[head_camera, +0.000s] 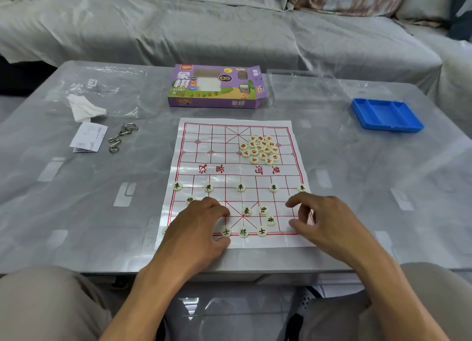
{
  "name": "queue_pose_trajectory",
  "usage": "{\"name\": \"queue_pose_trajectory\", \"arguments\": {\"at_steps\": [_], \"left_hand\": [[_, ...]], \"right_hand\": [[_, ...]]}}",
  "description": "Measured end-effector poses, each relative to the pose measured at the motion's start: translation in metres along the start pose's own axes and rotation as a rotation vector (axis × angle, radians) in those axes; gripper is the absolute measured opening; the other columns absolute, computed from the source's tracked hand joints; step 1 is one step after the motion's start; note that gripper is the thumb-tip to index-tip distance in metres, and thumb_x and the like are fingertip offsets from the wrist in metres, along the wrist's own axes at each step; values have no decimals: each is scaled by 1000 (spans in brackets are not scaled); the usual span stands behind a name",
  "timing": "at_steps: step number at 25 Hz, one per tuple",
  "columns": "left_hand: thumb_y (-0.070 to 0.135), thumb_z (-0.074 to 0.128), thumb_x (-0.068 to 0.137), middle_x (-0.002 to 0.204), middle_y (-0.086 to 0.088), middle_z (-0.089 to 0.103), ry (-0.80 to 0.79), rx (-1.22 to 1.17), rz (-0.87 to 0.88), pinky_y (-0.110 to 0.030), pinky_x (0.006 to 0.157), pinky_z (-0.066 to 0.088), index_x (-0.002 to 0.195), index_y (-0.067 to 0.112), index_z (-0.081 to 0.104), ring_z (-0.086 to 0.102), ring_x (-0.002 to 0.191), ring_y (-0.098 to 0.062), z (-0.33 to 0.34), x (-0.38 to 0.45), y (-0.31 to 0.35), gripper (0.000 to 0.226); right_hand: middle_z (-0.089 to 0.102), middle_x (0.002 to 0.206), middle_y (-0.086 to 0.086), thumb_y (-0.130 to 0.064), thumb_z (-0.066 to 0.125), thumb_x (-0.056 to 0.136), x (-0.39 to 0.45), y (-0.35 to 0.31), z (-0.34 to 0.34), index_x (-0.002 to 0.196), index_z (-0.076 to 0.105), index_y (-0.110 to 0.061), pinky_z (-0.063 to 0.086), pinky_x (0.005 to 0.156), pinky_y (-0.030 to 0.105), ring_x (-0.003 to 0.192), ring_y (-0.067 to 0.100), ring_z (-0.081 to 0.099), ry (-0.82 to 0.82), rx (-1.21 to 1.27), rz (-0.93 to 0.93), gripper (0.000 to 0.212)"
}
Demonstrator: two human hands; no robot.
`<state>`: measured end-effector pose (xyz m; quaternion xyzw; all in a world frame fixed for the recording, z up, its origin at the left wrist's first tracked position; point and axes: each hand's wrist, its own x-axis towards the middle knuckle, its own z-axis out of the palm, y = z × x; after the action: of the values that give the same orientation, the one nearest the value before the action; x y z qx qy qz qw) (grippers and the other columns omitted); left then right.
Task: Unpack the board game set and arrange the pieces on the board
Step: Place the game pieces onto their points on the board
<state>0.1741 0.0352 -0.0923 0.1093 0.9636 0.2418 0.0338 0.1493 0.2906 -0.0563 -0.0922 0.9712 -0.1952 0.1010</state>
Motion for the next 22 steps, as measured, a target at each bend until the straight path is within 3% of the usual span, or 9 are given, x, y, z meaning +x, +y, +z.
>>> {"name": "queue_pose_trajectory", "arguments": {"at_steps": [7, 22], "left_hand": [[40, 67, 80, 119, 22, 50, -8, 11, -9, -20, 81, 40, 114, 36, 58, 44, 105, -4, -1, 1, 1, 35], [41, 66, 81, 117, 23, 49, -8, 20, 0, -18, 78, 40, 113, 37, 58, 44, 104, -3, -1, 1, 2, 33]], "right_hand": [[62, 84, -18, -37, 62, 85, 9, -7, 26, 102, 60, -34, 49, 74, 27, 82, 5, 56, 17, -26, 15, 18], [57, 84, -15, -45, 60, 86, 9, -14, 32, 96, 56, -34, 45, 69, 22, 79, 5, 53, 63, 2, -2, 16]]}}
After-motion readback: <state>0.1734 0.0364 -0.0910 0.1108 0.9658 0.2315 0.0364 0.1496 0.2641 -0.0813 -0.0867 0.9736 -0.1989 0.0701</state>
